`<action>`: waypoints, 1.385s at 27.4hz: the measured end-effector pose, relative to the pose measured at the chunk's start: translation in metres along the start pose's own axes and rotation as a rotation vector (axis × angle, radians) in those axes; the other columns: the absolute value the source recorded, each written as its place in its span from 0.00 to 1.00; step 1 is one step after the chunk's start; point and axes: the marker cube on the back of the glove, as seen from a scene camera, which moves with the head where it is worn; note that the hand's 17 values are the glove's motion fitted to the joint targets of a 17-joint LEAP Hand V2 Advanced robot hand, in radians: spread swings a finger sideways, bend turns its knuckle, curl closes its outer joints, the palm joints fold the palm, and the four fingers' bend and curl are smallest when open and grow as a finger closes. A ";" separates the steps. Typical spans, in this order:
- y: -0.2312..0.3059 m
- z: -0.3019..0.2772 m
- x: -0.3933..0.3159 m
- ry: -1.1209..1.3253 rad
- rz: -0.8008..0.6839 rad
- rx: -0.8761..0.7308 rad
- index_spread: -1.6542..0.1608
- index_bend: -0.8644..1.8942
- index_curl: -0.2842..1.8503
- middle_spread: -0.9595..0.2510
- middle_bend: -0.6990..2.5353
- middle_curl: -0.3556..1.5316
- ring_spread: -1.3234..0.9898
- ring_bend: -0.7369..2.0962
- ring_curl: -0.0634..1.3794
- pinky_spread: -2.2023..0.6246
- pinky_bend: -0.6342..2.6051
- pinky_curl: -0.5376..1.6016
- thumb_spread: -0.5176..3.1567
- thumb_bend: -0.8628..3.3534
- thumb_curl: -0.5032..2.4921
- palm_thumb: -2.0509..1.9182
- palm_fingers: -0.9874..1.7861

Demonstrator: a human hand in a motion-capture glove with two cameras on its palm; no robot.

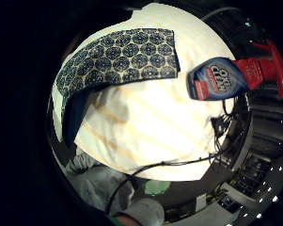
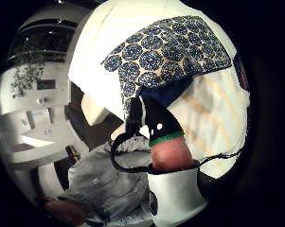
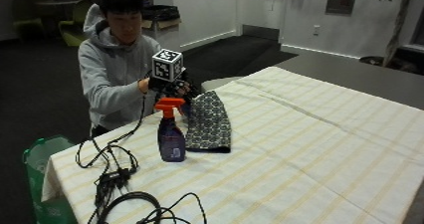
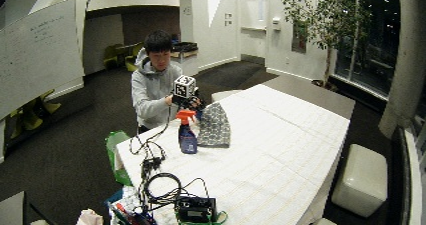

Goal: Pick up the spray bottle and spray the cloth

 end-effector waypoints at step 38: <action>0.083 0.008 0.136 -0.437 0.279 0.675 0.74 0.34 0.21 0.82 0.31 0.34 0.61 0.37 0.19 0.87 0.34 0.39 0.42 0.21 0.26 0.64 0.39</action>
